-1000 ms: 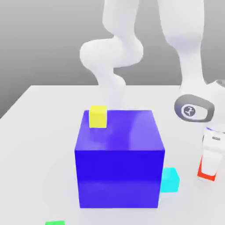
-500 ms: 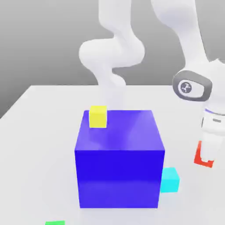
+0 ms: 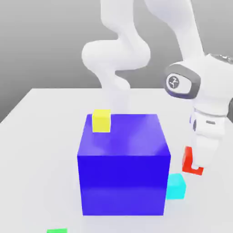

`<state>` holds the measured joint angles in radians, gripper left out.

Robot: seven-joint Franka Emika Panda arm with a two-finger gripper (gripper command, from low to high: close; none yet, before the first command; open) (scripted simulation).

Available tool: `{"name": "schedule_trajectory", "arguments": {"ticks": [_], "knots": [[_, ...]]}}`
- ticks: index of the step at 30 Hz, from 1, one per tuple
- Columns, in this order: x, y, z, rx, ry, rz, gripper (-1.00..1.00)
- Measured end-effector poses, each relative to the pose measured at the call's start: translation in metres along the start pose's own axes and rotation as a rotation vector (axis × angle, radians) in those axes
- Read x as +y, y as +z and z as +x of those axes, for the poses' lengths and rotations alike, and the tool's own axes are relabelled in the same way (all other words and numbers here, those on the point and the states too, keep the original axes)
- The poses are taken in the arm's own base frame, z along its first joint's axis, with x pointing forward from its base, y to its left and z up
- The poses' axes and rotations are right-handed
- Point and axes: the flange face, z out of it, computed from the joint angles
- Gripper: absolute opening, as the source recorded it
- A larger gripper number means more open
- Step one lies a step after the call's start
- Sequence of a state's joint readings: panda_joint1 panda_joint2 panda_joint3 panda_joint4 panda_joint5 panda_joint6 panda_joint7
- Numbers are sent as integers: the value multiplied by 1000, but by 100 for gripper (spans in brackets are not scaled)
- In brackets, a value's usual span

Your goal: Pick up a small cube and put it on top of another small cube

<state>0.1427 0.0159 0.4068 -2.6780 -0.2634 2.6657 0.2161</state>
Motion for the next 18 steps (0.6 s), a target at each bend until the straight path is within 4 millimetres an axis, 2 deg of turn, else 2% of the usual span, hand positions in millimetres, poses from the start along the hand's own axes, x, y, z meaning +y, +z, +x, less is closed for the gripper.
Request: {"name": "schedule_trajectory", "arguments": {"ticks": [14,18], "knots": [[45,-19,-18,21,-167,97,-100],[45,2,-17,26,-183,115,-100]]}}
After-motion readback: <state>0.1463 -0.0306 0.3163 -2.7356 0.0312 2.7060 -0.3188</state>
